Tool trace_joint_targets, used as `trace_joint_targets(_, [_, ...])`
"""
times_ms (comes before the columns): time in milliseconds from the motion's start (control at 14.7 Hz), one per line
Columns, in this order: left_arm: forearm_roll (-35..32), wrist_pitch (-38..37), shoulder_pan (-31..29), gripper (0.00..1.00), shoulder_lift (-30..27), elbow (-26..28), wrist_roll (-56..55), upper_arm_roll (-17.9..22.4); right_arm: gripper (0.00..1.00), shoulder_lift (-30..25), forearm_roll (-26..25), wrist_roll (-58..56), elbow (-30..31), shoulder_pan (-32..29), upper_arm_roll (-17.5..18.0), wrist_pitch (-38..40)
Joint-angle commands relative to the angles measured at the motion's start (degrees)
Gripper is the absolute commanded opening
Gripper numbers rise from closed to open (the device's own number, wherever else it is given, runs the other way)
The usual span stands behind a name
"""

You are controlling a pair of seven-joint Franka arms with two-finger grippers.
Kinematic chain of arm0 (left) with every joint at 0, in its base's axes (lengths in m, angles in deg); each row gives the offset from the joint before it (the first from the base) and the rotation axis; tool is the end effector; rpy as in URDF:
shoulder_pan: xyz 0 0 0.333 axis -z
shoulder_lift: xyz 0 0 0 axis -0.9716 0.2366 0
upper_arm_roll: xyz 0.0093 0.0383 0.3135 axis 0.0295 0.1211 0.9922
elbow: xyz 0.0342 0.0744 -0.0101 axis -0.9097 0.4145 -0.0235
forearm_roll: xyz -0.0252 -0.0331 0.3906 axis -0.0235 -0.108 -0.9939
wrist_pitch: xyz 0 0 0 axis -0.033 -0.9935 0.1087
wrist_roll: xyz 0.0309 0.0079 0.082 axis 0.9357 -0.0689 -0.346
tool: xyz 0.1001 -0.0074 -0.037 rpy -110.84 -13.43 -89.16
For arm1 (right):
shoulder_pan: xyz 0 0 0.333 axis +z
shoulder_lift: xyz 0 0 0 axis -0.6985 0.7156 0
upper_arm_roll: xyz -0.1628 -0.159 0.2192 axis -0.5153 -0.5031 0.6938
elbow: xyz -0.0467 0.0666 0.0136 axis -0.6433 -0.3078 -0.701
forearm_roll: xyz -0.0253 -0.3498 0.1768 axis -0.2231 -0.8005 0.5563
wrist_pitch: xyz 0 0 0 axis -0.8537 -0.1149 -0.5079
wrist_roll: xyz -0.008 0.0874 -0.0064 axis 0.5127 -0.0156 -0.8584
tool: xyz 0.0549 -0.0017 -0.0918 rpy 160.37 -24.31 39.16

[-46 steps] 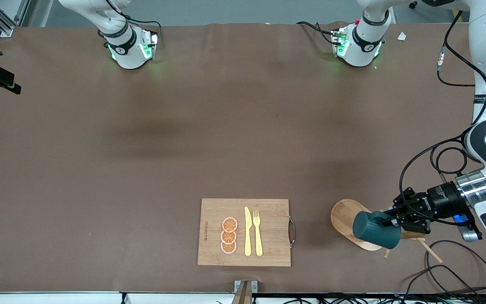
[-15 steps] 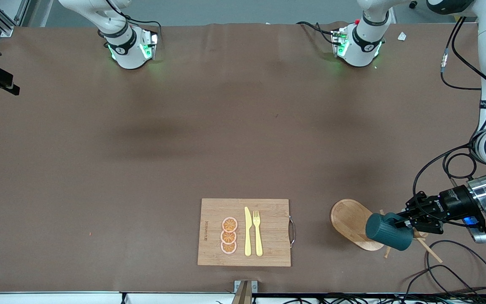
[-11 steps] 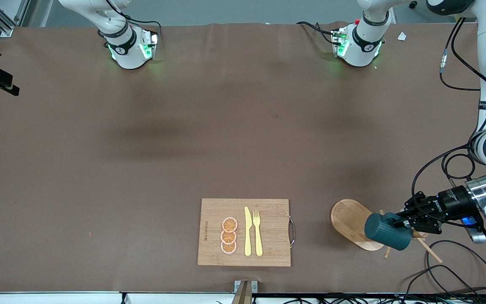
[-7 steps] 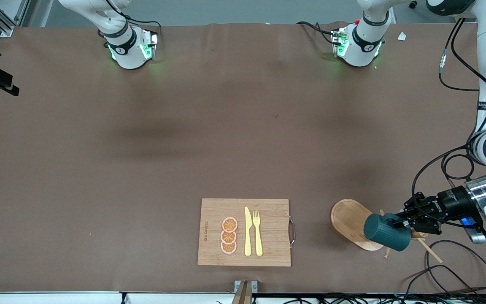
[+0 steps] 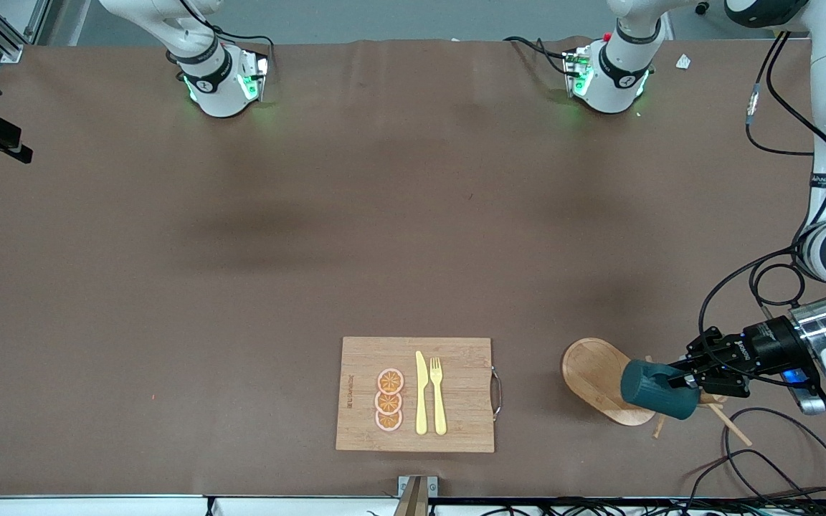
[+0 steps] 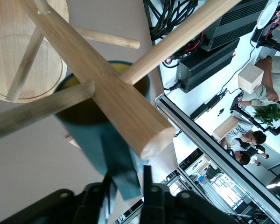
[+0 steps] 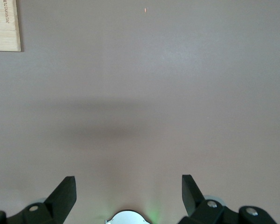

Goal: Pass cup and hang on rack
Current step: 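Tilt the mug and slide its handle onto a rack peg, then open the left gripper to release the mug handle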

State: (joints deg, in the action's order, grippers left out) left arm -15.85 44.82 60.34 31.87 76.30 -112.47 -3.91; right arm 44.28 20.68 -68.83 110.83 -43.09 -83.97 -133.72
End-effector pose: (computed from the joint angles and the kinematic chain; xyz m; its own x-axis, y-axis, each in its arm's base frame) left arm 0.7463 0.0176 0.3763 0.6088 0.5712 -0.5506 0.7584 -0.2153 0.6152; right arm 0.5217 -0.0543 0.6618 0.9967 0.0275 -0.0765 0.0253 -0.9993 -0.0285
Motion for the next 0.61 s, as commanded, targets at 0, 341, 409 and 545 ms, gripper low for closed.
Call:
trace_joint_targets(0, [1.4,-0.6,-0.2,0.72,-0.3,0.2,1.1,-0.3,1.00,-1.6,-0.5,-0.5,1.7,-0.1,0.3,-0.4])
trace_joint_targets(341, [1.1,-1.0,0.4,0.99,-1.4,0.1,0.0,-0.8,1.00,-1.5,-0.5,-0.5,1.7,-0.1,0.2,-0.4])
trace_joint_targets(409, [0.8,-1.3,0.4,0.99,-2.2,0.1,-0.3,-1.3,1.00,-1.5,-0.5,-0.5,1.7,-0.1,0.2,-0.4])
trace_joint_targets(545, [0.5,-1.9,0.5,0.99,-3.2,0.1,-0.3,-1.5,1.00,-1.6,-0.5,-0.5,1.7,-0.2,0.2,-0.4])
